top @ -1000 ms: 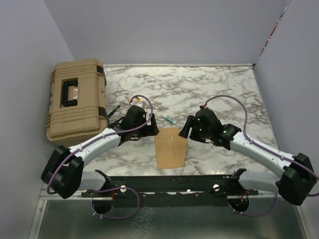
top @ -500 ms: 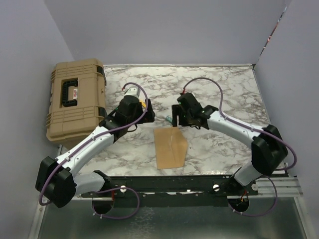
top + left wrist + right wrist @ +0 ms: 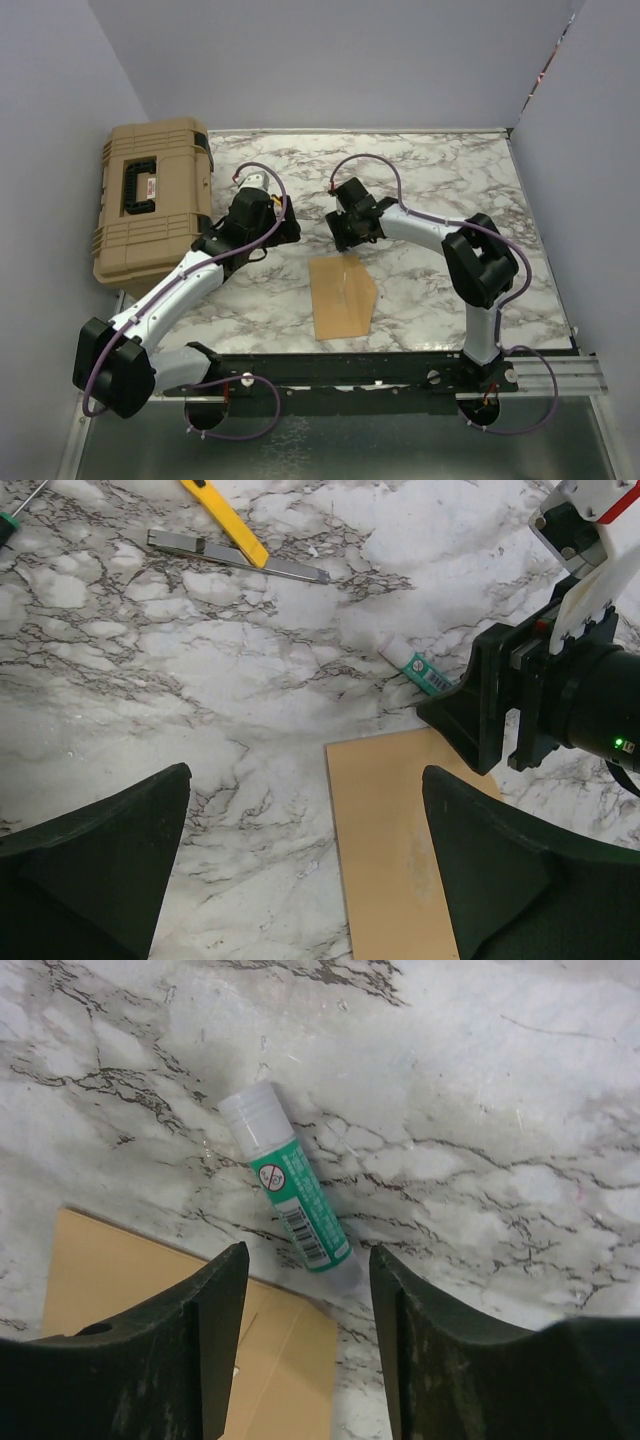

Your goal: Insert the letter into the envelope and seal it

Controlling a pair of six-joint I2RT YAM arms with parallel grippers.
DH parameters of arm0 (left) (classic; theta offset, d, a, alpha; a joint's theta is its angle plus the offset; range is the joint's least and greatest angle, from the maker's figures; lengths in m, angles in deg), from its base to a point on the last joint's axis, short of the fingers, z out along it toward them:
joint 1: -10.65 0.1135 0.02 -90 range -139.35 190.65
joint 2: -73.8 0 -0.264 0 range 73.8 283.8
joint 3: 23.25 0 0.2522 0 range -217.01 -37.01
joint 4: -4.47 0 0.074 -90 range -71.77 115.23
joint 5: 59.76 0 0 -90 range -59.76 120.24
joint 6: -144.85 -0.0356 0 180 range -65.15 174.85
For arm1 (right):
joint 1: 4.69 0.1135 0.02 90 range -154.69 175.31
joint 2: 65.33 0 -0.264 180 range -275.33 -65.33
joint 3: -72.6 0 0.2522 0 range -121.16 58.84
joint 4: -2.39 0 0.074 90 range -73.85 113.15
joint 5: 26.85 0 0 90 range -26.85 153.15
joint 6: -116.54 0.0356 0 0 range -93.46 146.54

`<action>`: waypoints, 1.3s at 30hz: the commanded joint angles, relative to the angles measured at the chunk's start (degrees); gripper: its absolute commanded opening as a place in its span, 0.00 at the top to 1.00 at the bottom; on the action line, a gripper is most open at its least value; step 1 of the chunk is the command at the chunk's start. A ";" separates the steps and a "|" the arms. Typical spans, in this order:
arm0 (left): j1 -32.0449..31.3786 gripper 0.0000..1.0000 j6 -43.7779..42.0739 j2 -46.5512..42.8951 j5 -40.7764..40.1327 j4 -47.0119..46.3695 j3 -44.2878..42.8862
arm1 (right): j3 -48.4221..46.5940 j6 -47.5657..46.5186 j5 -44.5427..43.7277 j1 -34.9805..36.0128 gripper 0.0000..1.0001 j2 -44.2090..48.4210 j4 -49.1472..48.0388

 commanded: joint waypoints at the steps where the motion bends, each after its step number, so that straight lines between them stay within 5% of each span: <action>1: 2.00 0.01 0.08 -0.24 2.22 1.27 -1.44 | -2.94 -4.86 5.63 -0.96 0.47 -3.43 0.10; 6: 3.52 0.01 -0.41 0.00 3.44 1.41 -1.71 | -4.28 -6.80 6.72 -0.97 0.57 -5.89 1.23; 12: 4.61 0.01 -0.35 0.31 6.03 1.33 -2.24 | -2.18 -6.49 6.08 -0.97 0.83 -4.06 -1.40; 23: 4.75 0.01 3.87 2.25 20.83 -5.23 -9.31 | 12.33 8.18 8.03 -0.97 0.86 24.37 -18.51; 31: 4.66 0.01 14.65 2.70 34.78 -31.04 -9.03 | 21.05 22.01 20.92 -0.97 0.85 39.72 -33.58; 39: 2.41 0.26 22.19 3.42 41.77 -45.06 -5.06 | 22.68 28.16 26.63 -0.97 0.84 43.77 -37.56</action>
